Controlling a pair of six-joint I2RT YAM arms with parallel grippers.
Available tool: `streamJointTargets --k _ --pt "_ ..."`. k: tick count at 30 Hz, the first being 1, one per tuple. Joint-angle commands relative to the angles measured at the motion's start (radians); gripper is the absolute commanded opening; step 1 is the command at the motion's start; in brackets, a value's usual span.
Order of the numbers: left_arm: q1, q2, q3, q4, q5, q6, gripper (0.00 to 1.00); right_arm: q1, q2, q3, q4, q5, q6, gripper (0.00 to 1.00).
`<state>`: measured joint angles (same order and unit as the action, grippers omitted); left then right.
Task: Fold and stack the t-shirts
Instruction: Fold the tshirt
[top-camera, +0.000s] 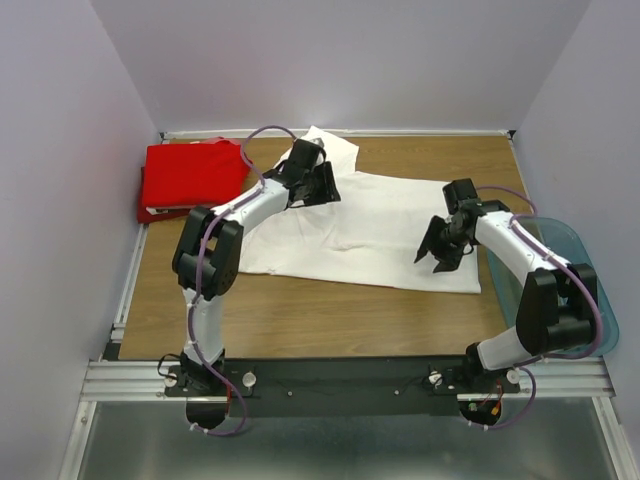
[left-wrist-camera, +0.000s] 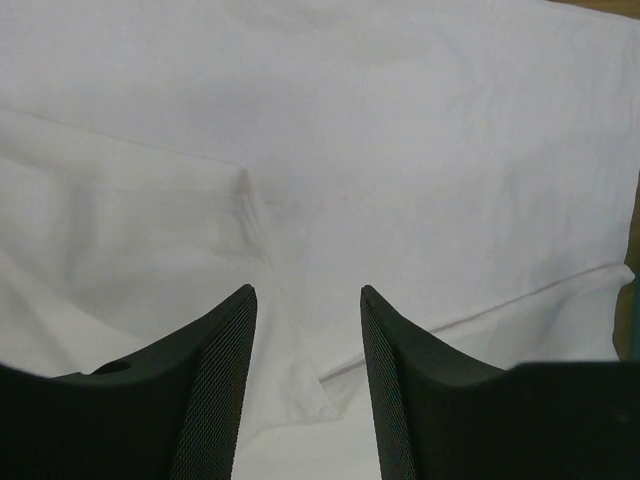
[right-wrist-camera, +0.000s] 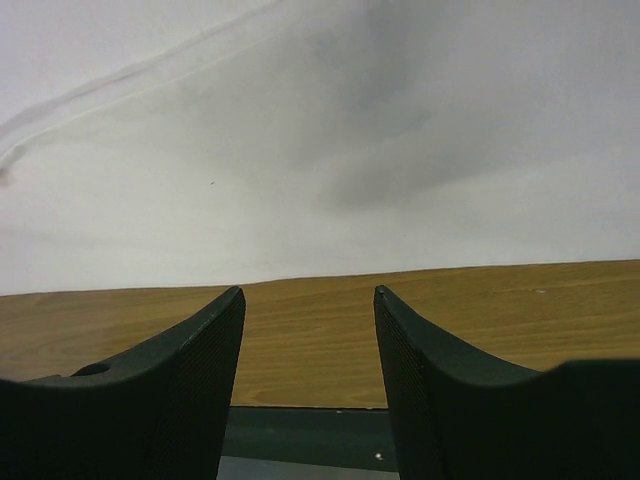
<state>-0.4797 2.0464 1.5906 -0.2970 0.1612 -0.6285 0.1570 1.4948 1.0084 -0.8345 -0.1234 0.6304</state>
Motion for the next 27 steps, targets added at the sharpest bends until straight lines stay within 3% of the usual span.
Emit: streamJointTargets --k 1,4,13,27 --pt "0.015 -0.15 -0.13 0.024 -0.067 0.007 0.55 -0.002 0.019 0.073 -0.005 0.028 -0.051 0.62" --pt "0.021 -0.273 -0.263 0.051 -0.152 0.019 0.59 -0.002 0.035 0.104 0.03 -0.004 -0.07 0.62" --pt "0.023 -0.344 -0.593 0.22 -0.112 -0.039 0.59 0.004 0.149 0.102 0.136 -0.073 -0.101 0.62" --pt "-0.059 -0.428 -0.823 0.263 -0.209 -0.068 0.59 0.006 0.203 -0.062 0.226 -0.111 -0.12 0.62"
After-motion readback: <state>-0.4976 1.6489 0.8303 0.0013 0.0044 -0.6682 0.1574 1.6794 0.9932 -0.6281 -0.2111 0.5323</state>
